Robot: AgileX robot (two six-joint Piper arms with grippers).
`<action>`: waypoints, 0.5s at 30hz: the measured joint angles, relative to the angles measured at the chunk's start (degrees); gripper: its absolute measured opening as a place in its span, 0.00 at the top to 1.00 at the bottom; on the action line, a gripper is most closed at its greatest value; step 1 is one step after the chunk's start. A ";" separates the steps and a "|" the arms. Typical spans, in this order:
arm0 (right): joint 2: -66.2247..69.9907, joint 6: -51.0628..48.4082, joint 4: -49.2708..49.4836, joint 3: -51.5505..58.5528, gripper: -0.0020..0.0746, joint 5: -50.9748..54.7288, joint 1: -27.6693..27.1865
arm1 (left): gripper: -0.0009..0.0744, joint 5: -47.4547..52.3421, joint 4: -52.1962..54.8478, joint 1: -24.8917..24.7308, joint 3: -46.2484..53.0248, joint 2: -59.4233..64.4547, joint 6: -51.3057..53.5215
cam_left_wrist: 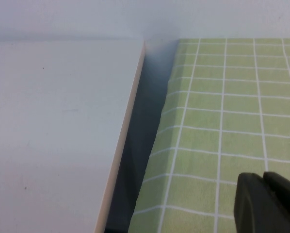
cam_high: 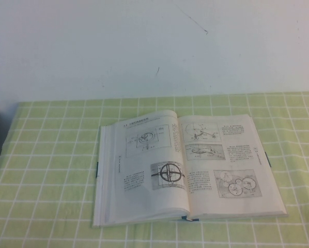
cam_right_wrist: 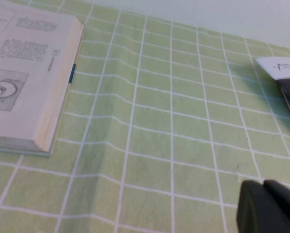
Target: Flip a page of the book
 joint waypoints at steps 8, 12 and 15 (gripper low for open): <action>0.00 0.00 0.00 0.00 0.98 0.00 0.00 | 0.99 0.00 -0.14 0.00 0.00 -0.13 1.06; 0.00 0.00 0.00 0.00 0.98 0.10 0.00 | 0.99 0.00 -0.14 0.00 0.00 -0.13 1.32; 0.00 0.00 0.00 0.00 0.98 0.09 0.00 | 0.99 0.00 -0.14 0.00 0.00 -0.13 1.42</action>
